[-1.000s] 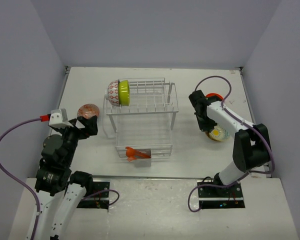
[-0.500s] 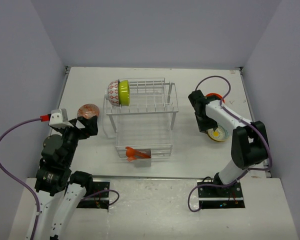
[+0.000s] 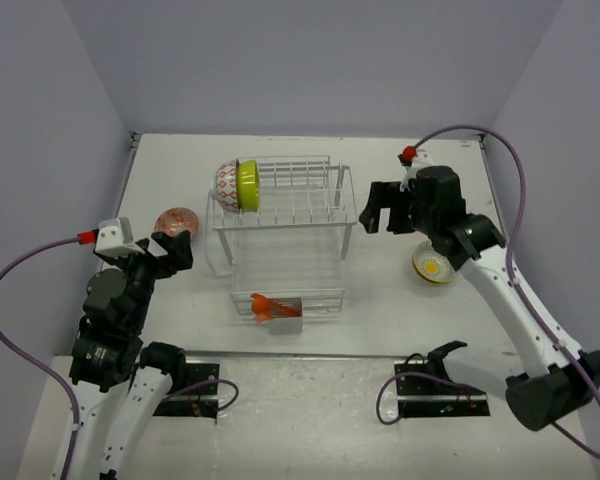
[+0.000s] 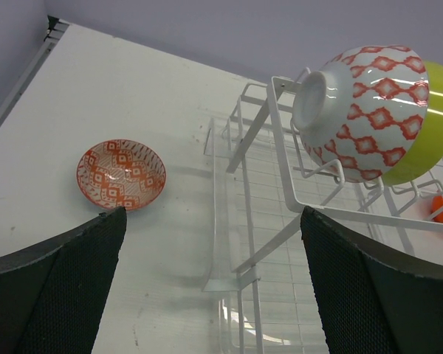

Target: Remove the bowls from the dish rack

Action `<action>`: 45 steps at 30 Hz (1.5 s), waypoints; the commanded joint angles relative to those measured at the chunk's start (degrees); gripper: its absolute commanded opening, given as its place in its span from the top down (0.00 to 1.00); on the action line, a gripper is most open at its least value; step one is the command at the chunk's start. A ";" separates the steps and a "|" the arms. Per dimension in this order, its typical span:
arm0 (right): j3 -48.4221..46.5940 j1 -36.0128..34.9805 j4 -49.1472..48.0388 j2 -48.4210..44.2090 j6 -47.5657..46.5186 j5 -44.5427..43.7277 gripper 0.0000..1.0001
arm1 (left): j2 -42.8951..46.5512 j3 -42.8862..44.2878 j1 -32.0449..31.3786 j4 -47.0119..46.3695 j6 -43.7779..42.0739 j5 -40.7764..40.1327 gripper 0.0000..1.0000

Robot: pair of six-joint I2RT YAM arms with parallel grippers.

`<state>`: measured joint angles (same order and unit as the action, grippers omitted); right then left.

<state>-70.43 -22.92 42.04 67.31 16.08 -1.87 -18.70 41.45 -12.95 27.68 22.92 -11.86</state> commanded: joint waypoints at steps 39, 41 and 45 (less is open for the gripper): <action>-24.22 -15.05 -44.68 35.08 26.20 44.41 0.65 | -2.04 0.65 -0.41 0.44 0.37 -3.79 0.00; -25.62 -15.05 -44.68 36.57 27.08 44.67 0.66 | -1.96 0.56 -0.41 0.36 0.29 -3.79 0.00; -24.84 -15.14 -47.13 37.02 28.75 44.85 0.70 | -2.04 0.65 -0.41 0.44 0.20 -3.70 0.00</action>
<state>-93.73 -37.78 -2.13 104.12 43.53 42.44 -20.29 41.45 -12.95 28.42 23.38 -15.42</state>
